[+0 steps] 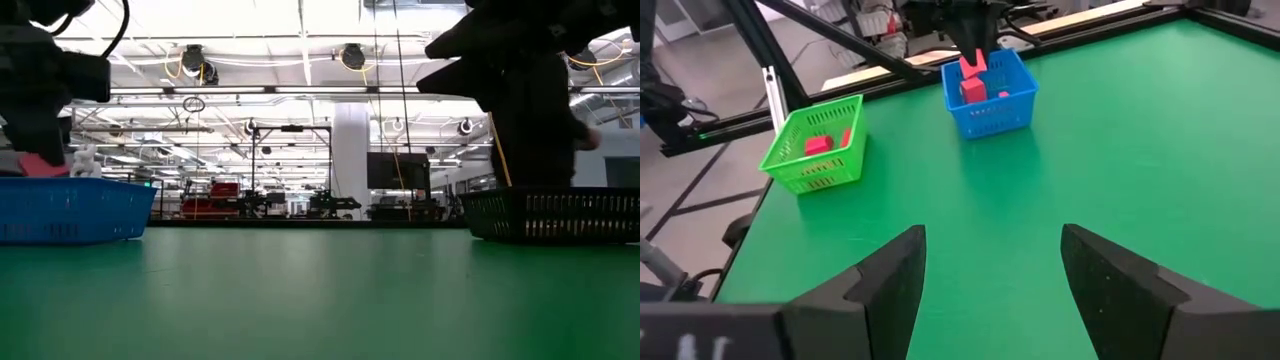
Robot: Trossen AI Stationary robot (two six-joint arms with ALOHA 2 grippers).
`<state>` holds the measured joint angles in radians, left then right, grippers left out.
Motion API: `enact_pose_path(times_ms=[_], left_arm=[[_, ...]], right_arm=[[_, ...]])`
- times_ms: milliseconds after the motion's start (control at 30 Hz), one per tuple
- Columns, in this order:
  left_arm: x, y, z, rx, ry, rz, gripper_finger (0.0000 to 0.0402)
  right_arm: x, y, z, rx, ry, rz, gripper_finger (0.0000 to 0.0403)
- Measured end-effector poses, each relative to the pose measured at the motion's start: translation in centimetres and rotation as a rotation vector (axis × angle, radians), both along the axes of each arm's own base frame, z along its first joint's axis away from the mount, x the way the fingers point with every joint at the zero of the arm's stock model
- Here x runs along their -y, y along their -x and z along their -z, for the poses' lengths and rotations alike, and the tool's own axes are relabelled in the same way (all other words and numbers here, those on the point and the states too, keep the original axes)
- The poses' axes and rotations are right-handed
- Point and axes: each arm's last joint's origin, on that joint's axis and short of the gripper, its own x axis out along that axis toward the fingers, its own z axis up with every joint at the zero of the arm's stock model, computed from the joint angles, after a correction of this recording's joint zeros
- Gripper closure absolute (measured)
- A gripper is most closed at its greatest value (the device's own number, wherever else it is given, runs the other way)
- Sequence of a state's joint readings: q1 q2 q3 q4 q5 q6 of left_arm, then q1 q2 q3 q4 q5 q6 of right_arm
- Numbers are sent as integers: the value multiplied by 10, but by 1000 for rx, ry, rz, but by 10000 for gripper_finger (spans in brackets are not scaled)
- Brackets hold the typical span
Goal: Sort & place blocks by color
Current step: Put the orange block into the blue bin, then return to Home Position
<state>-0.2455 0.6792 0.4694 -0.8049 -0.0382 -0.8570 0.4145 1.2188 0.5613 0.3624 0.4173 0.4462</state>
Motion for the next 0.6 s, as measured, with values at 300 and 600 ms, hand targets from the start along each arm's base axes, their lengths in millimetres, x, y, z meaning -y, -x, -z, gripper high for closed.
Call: enact_pose_path(times_ms=[300,600], left_arm=[[0,1,1,-17,-2,18,259],[-1,0,-5,16,-78,96,221]], right_arm=[[0,0,0,0,13,-5,177],[2,4,-9,37,64,-26,177]])
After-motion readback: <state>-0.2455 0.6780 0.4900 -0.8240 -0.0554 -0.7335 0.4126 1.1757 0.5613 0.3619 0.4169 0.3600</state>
